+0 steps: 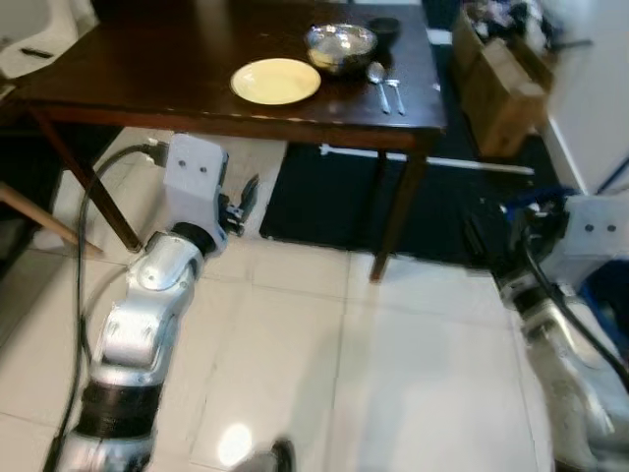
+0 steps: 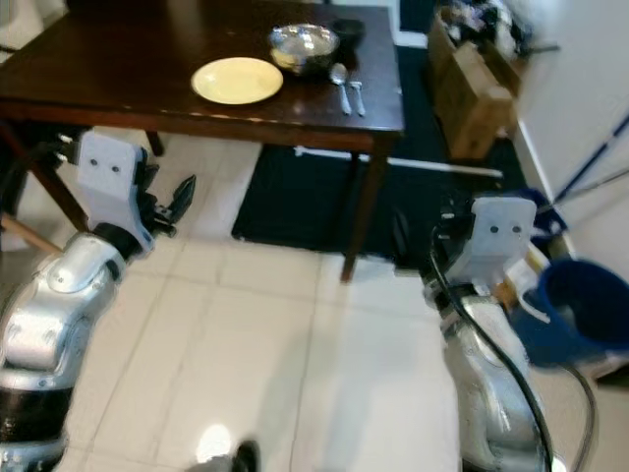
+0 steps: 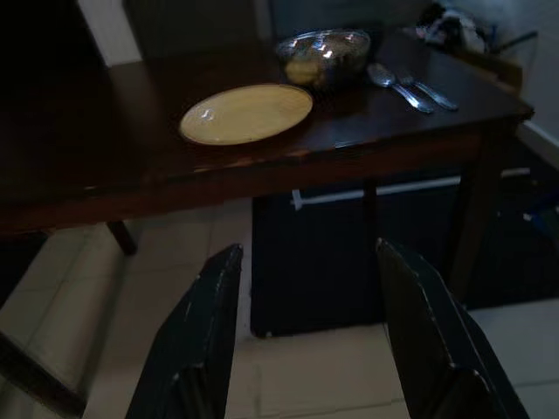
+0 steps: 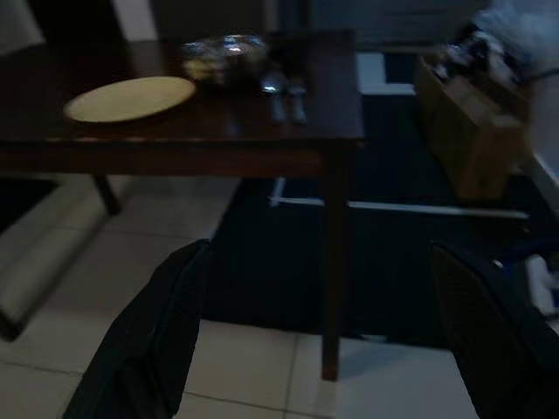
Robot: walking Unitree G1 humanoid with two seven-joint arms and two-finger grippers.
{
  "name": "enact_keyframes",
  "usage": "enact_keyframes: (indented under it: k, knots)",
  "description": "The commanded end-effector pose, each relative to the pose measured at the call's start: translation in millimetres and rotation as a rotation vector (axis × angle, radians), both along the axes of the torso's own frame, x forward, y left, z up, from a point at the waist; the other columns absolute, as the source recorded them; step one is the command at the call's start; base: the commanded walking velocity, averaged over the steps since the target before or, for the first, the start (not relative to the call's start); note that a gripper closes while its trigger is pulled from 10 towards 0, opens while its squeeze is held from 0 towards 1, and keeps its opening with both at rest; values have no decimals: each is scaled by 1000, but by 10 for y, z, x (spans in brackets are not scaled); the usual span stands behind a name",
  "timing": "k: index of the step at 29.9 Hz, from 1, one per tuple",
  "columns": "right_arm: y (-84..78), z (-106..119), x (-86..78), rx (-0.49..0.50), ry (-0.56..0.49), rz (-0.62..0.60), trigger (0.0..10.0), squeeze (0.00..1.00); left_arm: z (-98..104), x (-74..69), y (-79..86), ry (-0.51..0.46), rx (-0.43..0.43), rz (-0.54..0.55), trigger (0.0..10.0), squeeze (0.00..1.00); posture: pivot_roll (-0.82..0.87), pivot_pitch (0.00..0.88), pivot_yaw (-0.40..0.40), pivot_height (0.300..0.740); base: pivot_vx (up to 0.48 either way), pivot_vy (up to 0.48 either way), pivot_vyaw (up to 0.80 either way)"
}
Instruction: Setting the table
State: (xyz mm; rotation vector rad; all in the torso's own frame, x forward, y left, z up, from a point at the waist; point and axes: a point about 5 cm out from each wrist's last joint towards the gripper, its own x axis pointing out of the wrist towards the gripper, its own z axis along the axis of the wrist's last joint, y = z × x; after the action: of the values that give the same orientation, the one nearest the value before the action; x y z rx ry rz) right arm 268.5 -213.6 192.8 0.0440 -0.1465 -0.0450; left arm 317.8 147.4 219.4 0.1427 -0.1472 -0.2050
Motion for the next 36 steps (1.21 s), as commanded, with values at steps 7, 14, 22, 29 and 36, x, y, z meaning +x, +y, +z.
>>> enact_keyframes:
  k: [7,14,22,29,36]
  knots:
    - [-37,-53,3,-1,6,-36,10000,0,-19,6,-63,4,-2,-29,10000,0,-176,63,101,740,417,0,-771]
    - [71,-14,69,-42,-3,44,10000,0,-32,42,-13,9,-7,22,10000,0,-177,61,100,740,433,0,0]
    - [104,19,83,-48,-16,77,10000,0,-36,64,65,15,-9,82,10000,0,-172,60,96,740,465,0,473]
    - [105,47,103,-24,-34,76,10000,0,-38,71,77,14,-14,93,10000,0,-168,58,93,740,460,0,653]
    - [19,50,103,-1,-37,30,10000,0,-41,78,38,8,-3,63,10000,0,-175,54,99,740,453,0,0]
